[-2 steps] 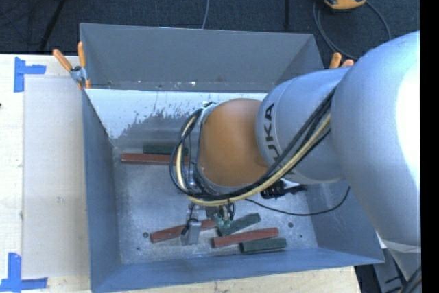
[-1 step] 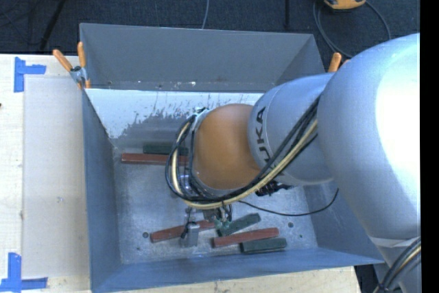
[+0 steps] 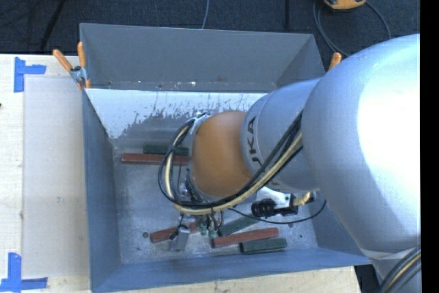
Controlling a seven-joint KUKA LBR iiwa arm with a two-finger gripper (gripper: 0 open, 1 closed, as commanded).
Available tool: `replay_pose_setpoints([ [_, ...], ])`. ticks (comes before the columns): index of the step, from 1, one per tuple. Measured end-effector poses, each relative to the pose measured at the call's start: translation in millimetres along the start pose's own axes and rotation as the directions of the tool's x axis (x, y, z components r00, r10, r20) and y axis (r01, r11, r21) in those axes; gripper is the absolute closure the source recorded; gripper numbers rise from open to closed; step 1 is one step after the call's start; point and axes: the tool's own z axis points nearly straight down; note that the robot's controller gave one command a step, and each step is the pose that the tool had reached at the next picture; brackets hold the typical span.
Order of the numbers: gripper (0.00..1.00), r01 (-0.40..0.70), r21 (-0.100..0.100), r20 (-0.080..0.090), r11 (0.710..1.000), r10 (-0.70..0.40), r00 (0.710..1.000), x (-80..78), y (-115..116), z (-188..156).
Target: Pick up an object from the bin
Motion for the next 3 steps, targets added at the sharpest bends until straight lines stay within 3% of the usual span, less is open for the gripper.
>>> replay_pose_setpoints([
  [1,0.0,0.256,0.0,0.004,0.967,-0.256,0.967,-10.7,-3,1],
  [2,1.0,-0.001,-0.001,0.002,1.0,0.001,1.0,0.0,0,0],
  [3,1.0,-0.001,-0.001,0.002,1.0,0.001,1.0,0.0,0,0],
])
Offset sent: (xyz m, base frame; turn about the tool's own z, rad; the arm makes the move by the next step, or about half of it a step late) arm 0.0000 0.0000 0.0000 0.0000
